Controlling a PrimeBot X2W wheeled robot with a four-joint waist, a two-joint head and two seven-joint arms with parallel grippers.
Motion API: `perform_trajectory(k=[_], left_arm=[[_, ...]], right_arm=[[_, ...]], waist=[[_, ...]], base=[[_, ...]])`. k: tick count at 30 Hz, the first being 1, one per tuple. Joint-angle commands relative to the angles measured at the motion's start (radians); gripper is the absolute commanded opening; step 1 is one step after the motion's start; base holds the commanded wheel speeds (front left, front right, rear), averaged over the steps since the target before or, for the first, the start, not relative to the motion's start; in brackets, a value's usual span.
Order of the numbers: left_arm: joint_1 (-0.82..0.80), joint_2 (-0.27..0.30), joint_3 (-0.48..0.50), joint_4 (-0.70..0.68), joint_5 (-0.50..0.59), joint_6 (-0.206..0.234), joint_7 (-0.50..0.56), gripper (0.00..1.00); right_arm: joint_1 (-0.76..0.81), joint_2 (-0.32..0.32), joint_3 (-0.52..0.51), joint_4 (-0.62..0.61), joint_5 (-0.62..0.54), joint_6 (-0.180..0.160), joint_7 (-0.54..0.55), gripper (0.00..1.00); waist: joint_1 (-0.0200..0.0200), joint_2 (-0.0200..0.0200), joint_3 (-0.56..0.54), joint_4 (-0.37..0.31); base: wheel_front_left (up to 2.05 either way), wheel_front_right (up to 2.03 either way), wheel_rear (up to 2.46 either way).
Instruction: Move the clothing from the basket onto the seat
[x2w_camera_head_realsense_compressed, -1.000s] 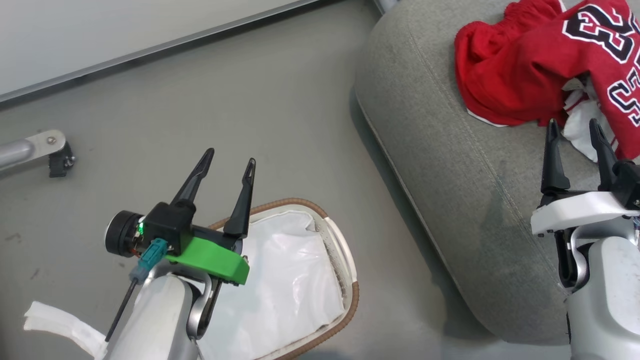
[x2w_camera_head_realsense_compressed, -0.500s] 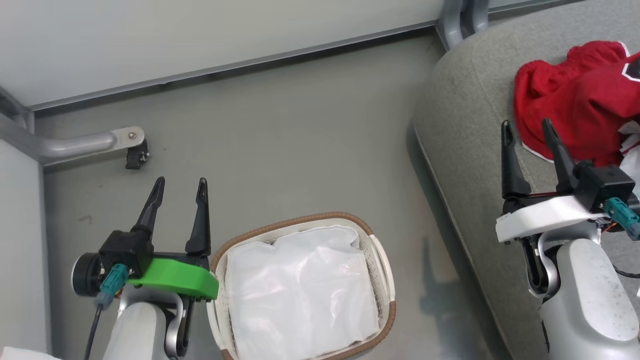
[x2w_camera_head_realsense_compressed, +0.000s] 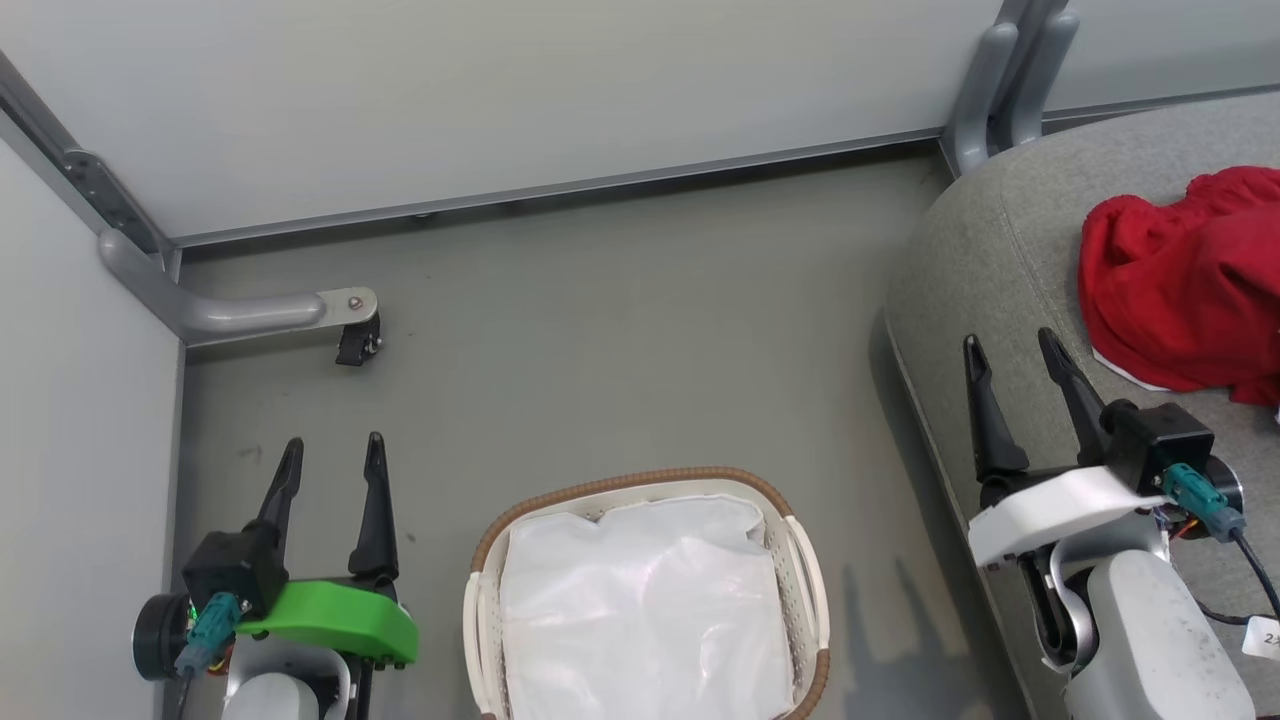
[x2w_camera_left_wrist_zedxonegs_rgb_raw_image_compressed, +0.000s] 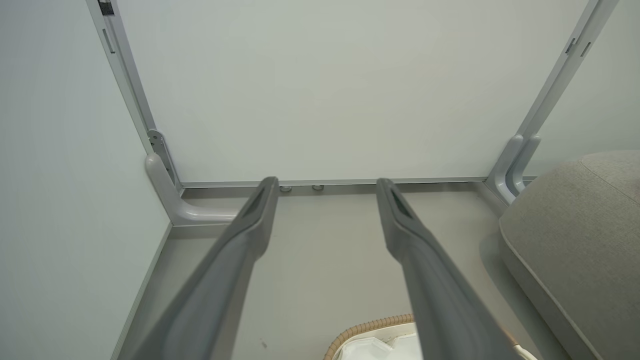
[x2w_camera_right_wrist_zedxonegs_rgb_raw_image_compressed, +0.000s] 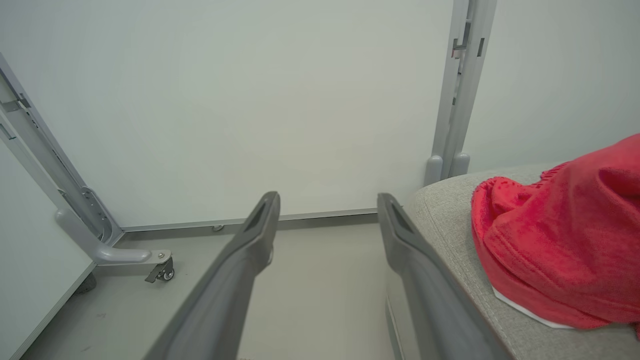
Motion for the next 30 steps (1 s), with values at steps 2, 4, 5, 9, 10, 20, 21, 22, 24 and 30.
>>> perform_trajectory(k=[2,4,5,9,10,20,21,22,24,30], left_arm=[[0.027,-0.001,0.002,0.004,-0.023,-0.003,0.001,1.00],[0.039,-0.001,0.009,0.008,-0.029,-0.003,0.001,1.00],[0.043,-0.001,0.009,0.009,-0.033,-0.003,0.001,1.00],[0.069,-0.002,0.010,0.018,-0.053,-0.003,0.001,1.00],[0.075,-0.003,0.008,0.019,-0.059,-0.003,0.001,1.00],[0.075,-0.006,0.003,0.046,-0.133,0.000,0.017,0.00],[0.074,-0.005,0.005,0.044,-0.155,0.000,0.022,0.00],[0.073,-0.004,0.006,0.042,-0.171,0.000,0.026,0.00],[0.072,-0.003,0.009,0.039,-0.208,0.000,0.035,0.00],[0.067,0.000,0.017,0.030,-0.313,0.000,0.061,0.00]], right_arm=[[0.030,-0.004,0.010,0.012,0.011,-0.001,-0.002,1.00],[0.041,-0.004,0.015,0.016,0.013,-0.001,-0.002,1.00],[0.047,-0.004,0.017,0.018,0.013,-0.001,-0.002,1.00],[0.073,-0.004,0.018,0.025,0.014,-0.001,-0.002,1.00],[0.078,-0.004,0.017,0.027,0.015,-0.001,-0.002,1.00],[0.096,0.008,0.008,0.064,0.084,0.000,0.026,0.00],[0.097,0.008,0.006,0.062,0.106,0.000,0.031,0.00],[0.098,0.008,0.005,0.060,0.123,0.000,0.036,0.00],[0.101,0.007,0.003,0.056,0.161,0.000,0.045,0.00],[0.108,0.006,-0.002,0.044,0.270,0.000,0.071,0.00]], waist=[[0.0000,0.0000,-0.022,0.008],[0.0000,0.0000,-0.031,0.008],[0.0000,0.0000,-0.035,0.009],[0.0000,0.0000,-0.055,0.011],[0.0000,0.0000,-0.059,0.012],[0.0000,0.0000,-0.064,0.011],[0.0000,0.0000,-0.065,0.011],[0.0000,0.0000,-0.066,0.011],[0.0000,0.0000,-0.067,0.011],[0.0000,0.0000,-0.072,0.011]], base=[[0.00,0.00,0.00],[0.00,0.00,0.00],[0.00,0.00,0.00],[0.00,0.00,0.00],[0.00,0.00,0.00],[0.00,0.00,0.00],[0.00,0.00,0.00],[0.00,0.00,0.00],[0.00,0.00,0.00],[0.00,0.00,0.00]])
